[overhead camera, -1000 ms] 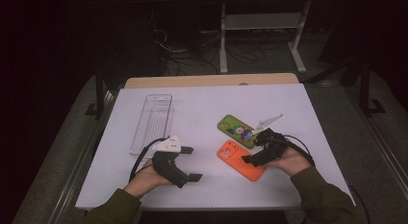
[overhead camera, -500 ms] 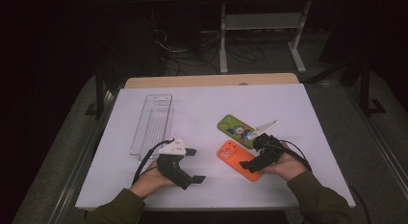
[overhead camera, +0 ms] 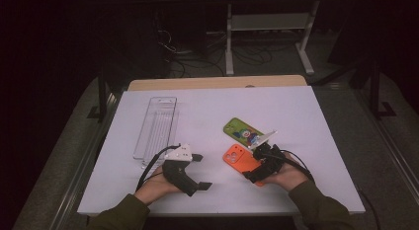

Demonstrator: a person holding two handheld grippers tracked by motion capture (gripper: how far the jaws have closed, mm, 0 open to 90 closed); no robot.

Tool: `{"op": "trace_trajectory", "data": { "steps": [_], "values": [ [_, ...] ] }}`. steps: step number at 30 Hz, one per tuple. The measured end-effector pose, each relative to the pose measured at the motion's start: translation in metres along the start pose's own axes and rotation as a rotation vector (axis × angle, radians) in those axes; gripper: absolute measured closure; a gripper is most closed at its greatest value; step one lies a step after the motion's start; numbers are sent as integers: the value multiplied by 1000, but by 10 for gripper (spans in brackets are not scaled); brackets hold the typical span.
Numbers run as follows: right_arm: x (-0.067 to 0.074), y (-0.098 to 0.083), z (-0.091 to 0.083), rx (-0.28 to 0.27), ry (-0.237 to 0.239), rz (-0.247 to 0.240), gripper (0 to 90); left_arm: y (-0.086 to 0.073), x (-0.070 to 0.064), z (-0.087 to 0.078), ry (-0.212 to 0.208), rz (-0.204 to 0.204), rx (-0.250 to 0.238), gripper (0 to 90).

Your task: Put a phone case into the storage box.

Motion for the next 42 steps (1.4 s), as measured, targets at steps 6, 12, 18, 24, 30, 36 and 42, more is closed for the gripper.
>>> {"op": "trace_trajectory", "data": {
  "steps": [6,12,18,24,30,36,42],
  "values": [
    [2,-2,7,12,-28,-11,83,-1,-1,0,0,-1,3,0],
    [0,-4,11,24,-48,-1,84,-1,-1,0,-1,0,9,0],
    [0,-7,15,35,-57,-10,84,-1,-1,0,-2,-1,10,0],
    [-1,-8,16,27,-46,-5,92,-2,-1,-1,-2,0,11,0],
    [-2,-7,13,21,-44,-8,150,-2,-1,0,-4,-2,12,0],
    [-2,-8,13,17,-44,-8,155,-2,-3,2,-8,-4,10,0],
    [-2,-8,13,18,-38,-1,156,-2,-2,1,-8,-11,10,0]
  ]
}}
Point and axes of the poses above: each handheld gripper's, and its own axes: z roughly forward along the jaws, y roughly out of its top, x roughly to its left, the point moved 10 cm from there along z, roughly forward along the jaws, and after that the axes turned 12 degrees about z, right-handed, at the moved point
